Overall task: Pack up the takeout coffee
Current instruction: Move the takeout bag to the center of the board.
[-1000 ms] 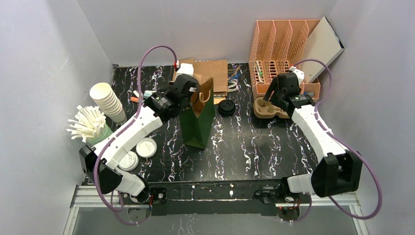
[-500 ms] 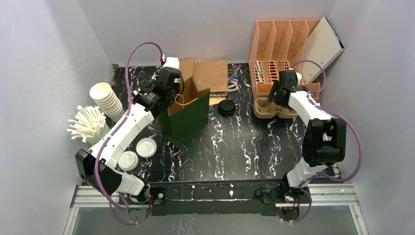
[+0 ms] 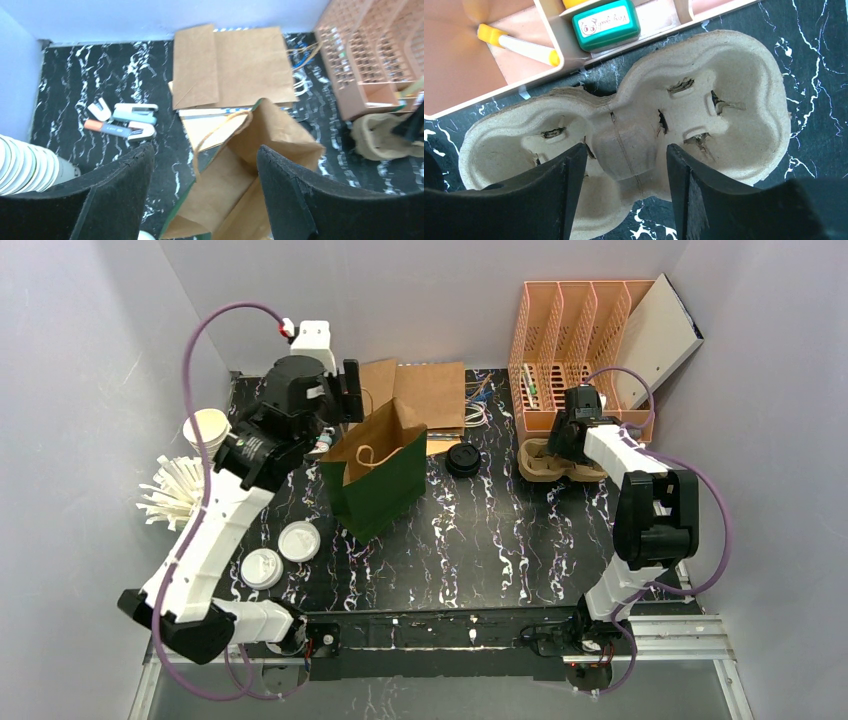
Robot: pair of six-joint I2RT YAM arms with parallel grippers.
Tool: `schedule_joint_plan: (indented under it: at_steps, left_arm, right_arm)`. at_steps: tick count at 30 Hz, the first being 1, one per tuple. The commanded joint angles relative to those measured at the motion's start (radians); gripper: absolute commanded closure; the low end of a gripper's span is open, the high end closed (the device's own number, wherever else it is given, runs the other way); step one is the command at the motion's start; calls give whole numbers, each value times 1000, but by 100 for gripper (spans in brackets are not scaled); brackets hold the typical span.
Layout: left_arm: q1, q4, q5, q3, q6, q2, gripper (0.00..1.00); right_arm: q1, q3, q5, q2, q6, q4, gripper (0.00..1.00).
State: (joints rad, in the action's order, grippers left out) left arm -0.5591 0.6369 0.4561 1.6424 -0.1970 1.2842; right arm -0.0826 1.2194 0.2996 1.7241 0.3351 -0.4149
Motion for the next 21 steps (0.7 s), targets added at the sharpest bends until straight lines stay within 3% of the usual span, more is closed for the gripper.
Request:
schedule_joint_plan:
  at_steps: [1, 14, 16, 18, 21]
  left_arm:
    - [5, 26, -124, 55, -34, -47, 28]
    - [4, -24, -420, 92, -123, 28, 34]
    - [4, -52, -482, 93, -146, 49, 36]
    - [-1, -79, -530, 98, -166, 72, 37]
    - [-30, -110, -559, 116, -184, 113, 38]
  right_arm:
    - [1, 37, 9, 9, -4, 22, 34]
    - [1, 50, 31, -86, 14, -3, 46]
    - [1, 45, 34, -86, 7, 8, 42]
    - [1, 49, 33, -67, -1, 6, 27]
    - [1, 64, 27, -20, -8, -13, 25]
